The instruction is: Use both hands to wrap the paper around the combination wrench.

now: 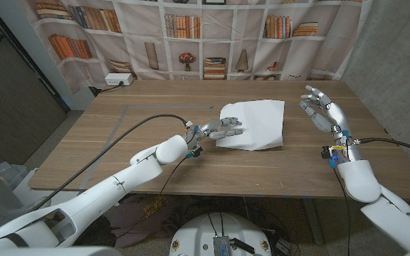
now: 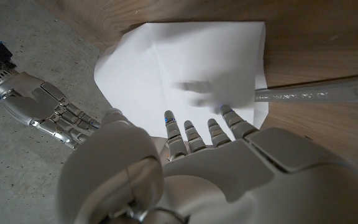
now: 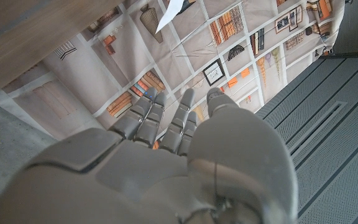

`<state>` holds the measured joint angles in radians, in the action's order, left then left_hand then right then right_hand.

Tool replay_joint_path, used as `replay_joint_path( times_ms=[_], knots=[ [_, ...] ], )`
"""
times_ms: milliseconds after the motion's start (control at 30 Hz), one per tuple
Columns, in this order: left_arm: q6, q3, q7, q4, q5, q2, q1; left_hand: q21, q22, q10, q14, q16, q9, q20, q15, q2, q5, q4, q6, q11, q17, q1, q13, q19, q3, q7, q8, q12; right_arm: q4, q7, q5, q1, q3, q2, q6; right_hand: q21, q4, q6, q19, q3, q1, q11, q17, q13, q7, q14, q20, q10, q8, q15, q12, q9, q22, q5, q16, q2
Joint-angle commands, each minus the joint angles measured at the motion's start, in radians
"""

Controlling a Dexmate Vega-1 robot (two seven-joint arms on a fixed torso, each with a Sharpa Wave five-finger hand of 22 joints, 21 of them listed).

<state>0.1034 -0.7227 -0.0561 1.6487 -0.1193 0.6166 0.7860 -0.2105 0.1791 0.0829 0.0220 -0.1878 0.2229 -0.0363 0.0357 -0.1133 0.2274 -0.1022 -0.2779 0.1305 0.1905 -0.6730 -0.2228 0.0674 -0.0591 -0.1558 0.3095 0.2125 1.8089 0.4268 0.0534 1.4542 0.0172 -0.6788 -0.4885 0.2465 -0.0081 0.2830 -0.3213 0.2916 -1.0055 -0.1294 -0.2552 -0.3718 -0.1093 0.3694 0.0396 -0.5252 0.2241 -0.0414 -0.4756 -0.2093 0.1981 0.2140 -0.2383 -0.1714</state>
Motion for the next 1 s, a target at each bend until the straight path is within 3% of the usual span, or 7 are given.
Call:
replay_joint_path(
  times_ms=[33,100,267,533,767,900,1000],
  knots=[
    [-0.035,-0.008,0.003,0.003,0.022,0.003,0.0,0.004,0.005,-0.011,0.011,0.005,0.003,0.0,0.059,0.001,0.002,-0.006,0.006,0.003,0.003,0.01,0.001,-0.007,-0.006,-0.001,-0.005,-0.006,0.02,-0.067,-0.026,0.037,0.025,-0.007,0.027,0.015,-0.001,0.071,-0.03,0.017,0.015,-0.006,0.007,0.02,-0.001,0.047,0.035,-0.092,0.026,-0.158,-0.017,0.0,0.004,0.007,-0.011,0.0],
    [-0.036,-0.009,0.006,0.005,0.023,0.003,0.0,0.005,0.005,-0.012,0.014,0.005,0.003,-0.001,0.057,0.0,0.002,-0.007,0.006,0.004,0.003,0.011,0.001,-0.01,-0.007,0.001,-0.006,-0.006,0.027,-0.081,-0.019,0.044,0.026,-0.018,0.041,0.026,-0.005,0.15,-0.052,0.026,0.021,-0.015,0.011,0.04,-0.01,0.083,0.035,-0.161,0.052,-0.168,-0.027,0.002,0.007,0.007,-0.018,0.001],
    [-0.039,-0.01,0.012,0.009,0.024,0.005,0.001,0.007,0.005,-0.016,0.02,0.006,0.003,0.002,0.053,0.0,0.002,-0.009,0.008,0.001,0.003,0.015,0.002,-0.016,-0.009,0.002,-0.008,-0.007,0.057,-0.087,0.064,0.07,0.033,-0.05,0.088,0.045,-0.012,0.247,-0.086,0.019,0.038,-0.022,0.009,0.066,-0.024,0.137,0.033,-0.235,0.081,-0.172,-0.036,0.005,0.013,0.0,-0.036,0.018],
    [-0.04,-0.012,0.015,0.012,0.029,0.006,0.001,0.008,0.006,-0.016,0.025,0.006,0.003,0.001,0.052,-0.001,0.002,-0.011,0.01,0.003,0.003,0.018,0.004,-0.019,-0.011,0.0,-0.01,-0.006,0.111,-0.107,0.133,0.117,0.041,-0.085,0.187,0.079,0.005,0.277,-0.145,-0.025,0.104,-0.002,-0.012,0.079,-0.008,0.219,0.025,-0.259,0.081,-0.17,-0.033,0.008,0.024,-0.02,-0.079,0.044],
    [-0.035,-0.017,0.014,0.005,0.033,0.003,-0.001,0.008,0.006,-0.016,0.026,0.004,0.003,0.002,0.051,-0.002,0.002,-0.012,0.008,0.005,0.003,0.021,0.005,-0.02,-0.013,0.002,-0.011,-0.005,0.157,-0.098,0.162,0.153,0.048,-0.079,0.282,0.129,0.003,0.291,-0.214,-0.058,0.144,0.015,-0.064,0.084,0.002,0.335,0.029,-0.273,0.072,-0.185,-0.029,0.01,0.043,-0.031,-0.156,0.046],
    [-0.032,-0.018,0.014,0.002,0.035,0.001,-0.002,0.008,0.006,-0.015,0.026,0.003,0.003,0.003,0.05,-0.003,0.002,-0.013,0.005,0.005,0.003,0.022,0.006,-0.02,-0.014,0.003,-0.011,-0.004,0.142,-0.1,0.141,0.154,0.043,-0.08,0.258,0.152,-0.015,0.313,-0.226,-0.054,0.133,0.015,-0.091,0.084,0.0,0.369,0.037,-0.296,0.074,-0.195,-0.034,0.01,0.058,-0.03,-0.183,0.033],
    [-0.03,-0.019,0.014,0.0,0.035,0.001,-0.003,0.008,0.006,-0.015,0.027,0.003,0.003,0.002,0.05,-0.003,0.002,-0.013,0.003,0.005,0.003,0.023,0.006,-0.022,-0.015,0.002,-0.01,-0.003,0.113,-0.089,0.133,0.145,0.031,-0.077,0.201,0.194,-0.058,0.354,-0.231,-0.032,0.087,0.002,-0.141,0.08,-0.015,0.429,0.067,-0.325,0.079,-0.196,-0.039,0.008,0.092,-0.025,-0.229,0.009]
  ],
)
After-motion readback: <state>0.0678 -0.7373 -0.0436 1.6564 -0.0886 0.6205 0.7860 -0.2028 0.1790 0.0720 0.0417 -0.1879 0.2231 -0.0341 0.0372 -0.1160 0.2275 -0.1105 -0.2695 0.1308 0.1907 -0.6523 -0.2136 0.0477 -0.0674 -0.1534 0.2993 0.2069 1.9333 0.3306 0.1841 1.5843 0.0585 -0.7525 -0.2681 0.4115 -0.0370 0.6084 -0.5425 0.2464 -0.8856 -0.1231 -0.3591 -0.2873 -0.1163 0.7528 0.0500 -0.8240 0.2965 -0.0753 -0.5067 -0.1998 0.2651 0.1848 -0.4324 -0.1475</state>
